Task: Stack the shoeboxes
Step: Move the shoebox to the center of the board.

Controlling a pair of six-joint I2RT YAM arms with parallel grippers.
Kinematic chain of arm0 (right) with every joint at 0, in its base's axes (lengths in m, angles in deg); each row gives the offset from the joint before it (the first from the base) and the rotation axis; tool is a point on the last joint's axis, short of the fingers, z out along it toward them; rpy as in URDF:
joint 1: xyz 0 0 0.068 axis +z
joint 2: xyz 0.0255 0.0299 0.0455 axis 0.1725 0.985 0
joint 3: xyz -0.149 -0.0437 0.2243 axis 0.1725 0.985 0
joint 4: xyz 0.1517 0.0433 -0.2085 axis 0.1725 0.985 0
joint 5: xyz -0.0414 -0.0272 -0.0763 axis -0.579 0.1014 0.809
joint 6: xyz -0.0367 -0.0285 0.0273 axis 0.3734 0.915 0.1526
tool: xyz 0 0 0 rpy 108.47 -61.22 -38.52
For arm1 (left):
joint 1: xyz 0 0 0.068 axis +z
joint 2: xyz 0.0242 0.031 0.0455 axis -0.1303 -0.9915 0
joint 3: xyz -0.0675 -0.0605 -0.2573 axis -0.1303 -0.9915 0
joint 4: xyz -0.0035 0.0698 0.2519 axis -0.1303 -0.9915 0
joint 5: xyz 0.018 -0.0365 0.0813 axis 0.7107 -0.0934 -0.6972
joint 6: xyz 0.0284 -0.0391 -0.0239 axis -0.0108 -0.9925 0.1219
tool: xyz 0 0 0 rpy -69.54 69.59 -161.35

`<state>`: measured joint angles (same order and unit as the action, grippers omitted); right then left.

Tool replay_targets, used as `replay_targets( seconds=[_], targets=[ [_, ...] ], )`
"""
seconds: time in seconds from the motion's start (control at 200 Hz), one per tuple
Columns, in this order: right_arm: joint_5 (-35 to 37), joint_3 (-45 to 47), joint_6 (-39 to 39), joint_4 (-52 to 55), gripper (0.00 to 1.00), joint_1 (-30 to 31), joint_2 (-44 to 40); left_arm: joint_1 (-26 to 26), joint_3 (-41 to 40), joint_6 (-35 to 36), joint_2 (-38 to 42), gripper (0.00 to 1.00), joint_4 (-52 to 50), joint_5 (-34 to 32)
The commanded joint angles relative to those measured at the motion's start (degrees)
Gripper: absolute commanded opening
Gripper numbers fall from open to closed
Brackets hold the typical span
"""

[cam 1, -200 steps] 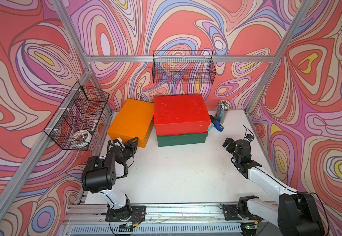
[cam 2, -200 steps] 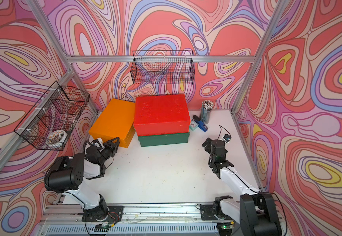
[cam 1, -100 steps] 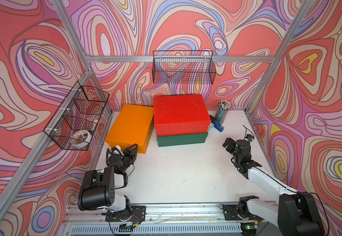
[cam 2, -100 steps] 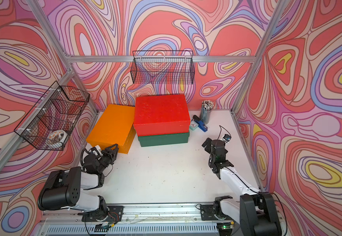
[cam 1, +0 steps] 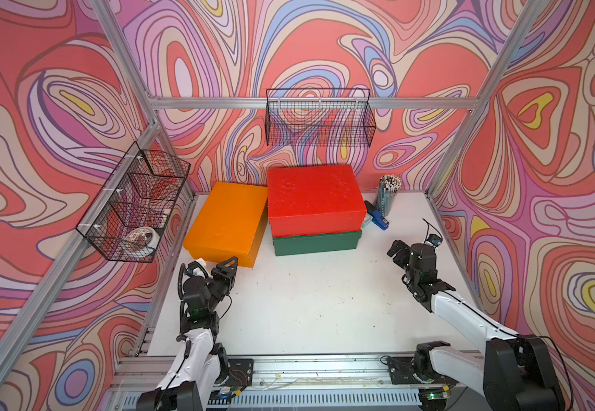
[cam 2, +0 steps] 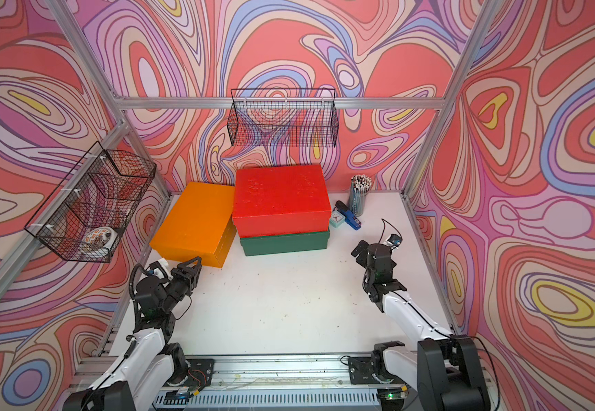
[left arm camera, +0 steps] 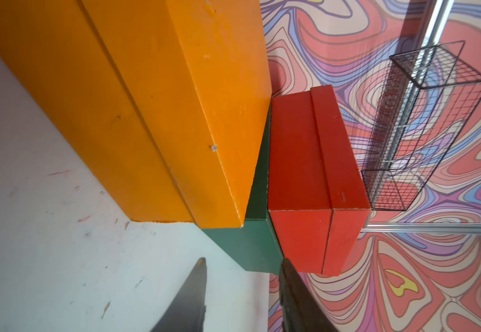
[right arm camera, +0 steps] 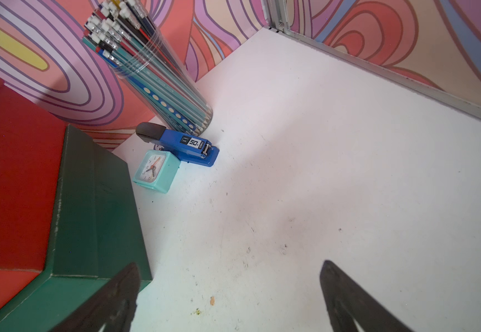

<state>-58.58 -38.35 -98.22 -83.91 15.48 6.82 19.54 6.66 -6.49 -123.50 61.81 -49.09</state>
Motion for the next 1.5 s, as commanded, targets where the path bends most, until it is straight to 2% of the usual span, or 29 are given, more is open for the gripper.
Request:
replay_targets(
  seconds=[0.0,0.095,0.2,0.361,0.576,0.846,0.916,1.027,1.112,1.182,1.247,1.317,1.492],
  targets=[
    [-0.11,0.91,0.38,0.09,0.98,-0.19,-1.08,0.25,9.72,9.02,2.48,0.51,-19.49,0.72],
    [-0.52,1.16,0.56,-0.14,0.98,-0.19,-1.42,0.28,22.71,18.24,-0.85,0.58,-33.26,0.14],
    [-0.8,1.27,0.7,-0.31,0.98,-0.21,-1.72,0.21,35.36,26.29,-8.31,0.64,-42.47,-0.99],
    [-1.1,1.51,0.84,-0.67,0.98,-0.17,-1.72,-0.54,49.85,31.9,-22.04,0.71,-46.12,-5.19],
    [-1.62,1.15,1.06,-1.03,0.98,-0.25,-0.93,-4.71,69.81,39.15,-39.43,0.77,-50.2,-17.02],
    [-2.05,1.02,1.27,-1.29,0.98,-0.18,-0.56,-6.89,97.47,45.42,-63.91,0.8,-54.38,-23.48],
    [-2.09,1.2,1.28,-1.51,0.98,-0.23,-0.81,-6.98,108.79,47.18,-72.46,0.8,-58.56,-24.83],
    [-2.2,1.27,1.28,-1.77,0.98,-0.18,-0.78,-7.57,131.3,50.26,-87.33,0.8,-68.17,-27.23],
    [-2.29,1.17,1.35,-1.82,0.98,-0.22,-0.49,-8.07,144.75,52.96,-96.68,0.82,-70.61,-27.96],
    [-2.32,0.99,1.38,-1.81,0.98,-0.18,-0.17,-8.4,146.5,54.86,-99.62,0.89,-67.22,-30.74],
    [-2.48,0.7,1.38,-1.73,0.98,-0.18,0.18,-8.58,142.0,56.57,-99.49,0.95,-61.01,-33.88],
    [-2.63,0.54,1.45,-1.73,0.98,-0.22,0.44,-8.71,139.68,58.31,-100.31,0.98,-56.32,-36.1],
    [-2.71,0.23,1.52,-1.86,0.98,-0.19,0.99,-10.01,148.71,65.5,-108.32,1.0,-55.54,-42.09]
  ],
)
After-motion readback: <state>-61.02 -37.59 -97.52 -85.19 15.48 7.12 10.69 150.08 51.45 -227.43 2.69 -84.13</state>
